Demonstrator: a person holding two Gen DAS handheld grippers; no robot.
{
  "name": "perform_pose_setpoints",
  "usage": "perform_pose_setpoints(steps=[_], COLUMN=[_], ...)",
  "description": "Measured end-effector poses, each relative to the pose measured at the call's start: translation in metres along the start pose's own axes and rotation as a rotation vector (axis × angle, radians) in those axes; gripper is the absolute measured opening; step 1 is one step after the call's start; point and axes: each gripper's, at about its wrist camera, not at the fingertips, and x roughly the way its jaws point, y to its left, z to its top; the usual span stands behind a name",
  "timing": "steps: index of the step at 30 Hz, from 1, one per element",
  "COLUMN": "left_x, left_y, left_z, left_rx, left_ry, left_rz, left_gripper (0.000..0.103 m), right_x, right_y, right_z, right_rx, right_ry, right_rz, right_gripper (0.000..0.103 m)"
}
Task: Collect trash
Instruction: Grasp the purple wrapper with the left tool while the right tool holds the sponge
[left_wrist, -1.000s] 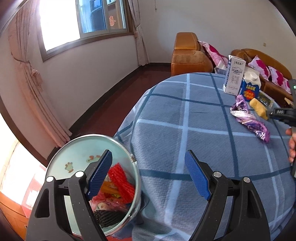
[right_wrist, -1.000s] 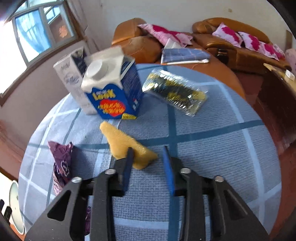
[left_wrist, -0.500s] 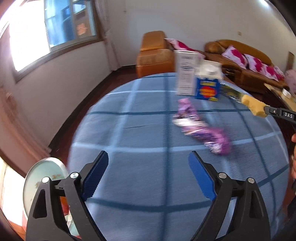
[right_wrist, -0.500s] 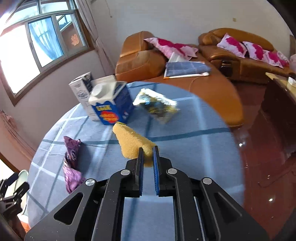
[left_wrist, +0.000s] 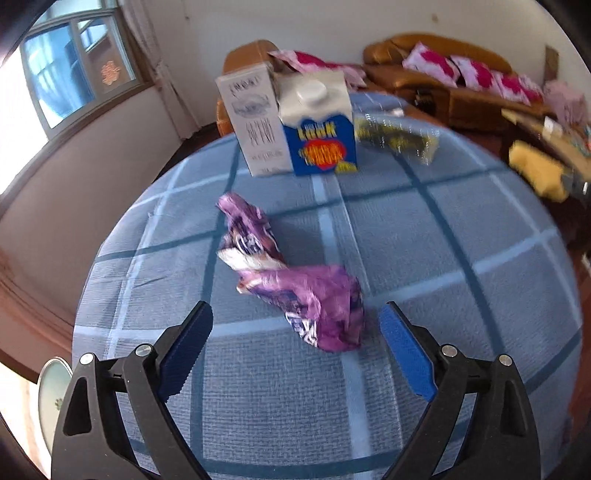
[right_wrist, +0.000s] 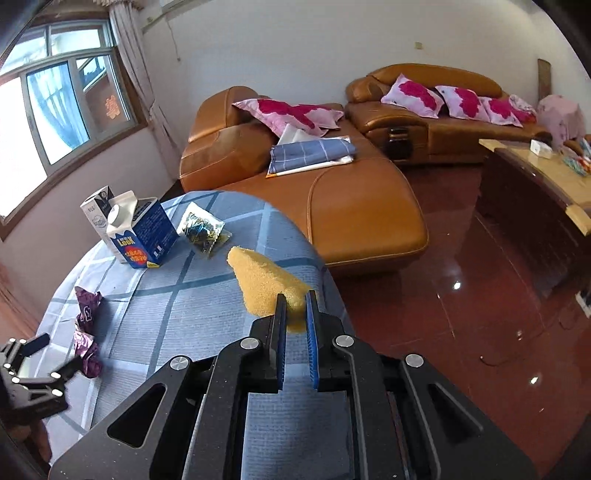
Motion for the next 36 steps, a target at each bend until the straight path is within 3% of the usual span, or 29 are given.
perform_pose_setpoints(steps=[4, 8, 11, 14, 20, 25, 30, 36], left_x=[-0.001, 0.0, -0.001, -0.009, -0.027, -0.01, 0.017, 0.023], left_y=[0.024, 0.087, 0.142, 0.17, 0.129, 0.078, 0.077, 0.132], left_z=[-0.014, -0.034, -0.046, -0.051, -0.035, -0.018, -0.02, -0.038], left_rx=[0.02, -0.032, -0.126, -0.237, -0.258, -0.161, -0.094, -0.158], left_ry=[0.02, 0.059, 0.088, 0.081, -0.011, 0.001, 0.067, 0.124], left_rz=[0.069, 0.201, 0.298, 0.297, 0.192, 0.138, 0.185, 0.295], left_gripper=[0.091, 0.091, 0.091, 0.091, 0.097, 0.097, 0.097, 0.097], right_x=[-0.004, -0.004, -0.003, -0.002, 0.002, -0.002, -0.008, -0.005], right_y=[0.009, 0.029, 0.043, 0.055, 0.061, 0.056, 0.059, 0.066], right_z=[-0.001, -0.005, -0.01, -0.016, -0.018, -0.016, -0.015, -0.02], right_rx=[-0.02, -0.054, -0.081, -0.111, -0.126, -0.123, -0.131, -0.145], right_ry=[-0.012, -0.014, -0.007, -0.006, -0.007, -0.018, -0.029, -0.017], right_rz=[0.041, 0.091, 0.119, 0.131, 0.12, 0.116, 0.126, 0.147], right_gripper=[0.011, 0.011, 0.012, 0.012, 0.012, 0.012, 0.012, 0.013])
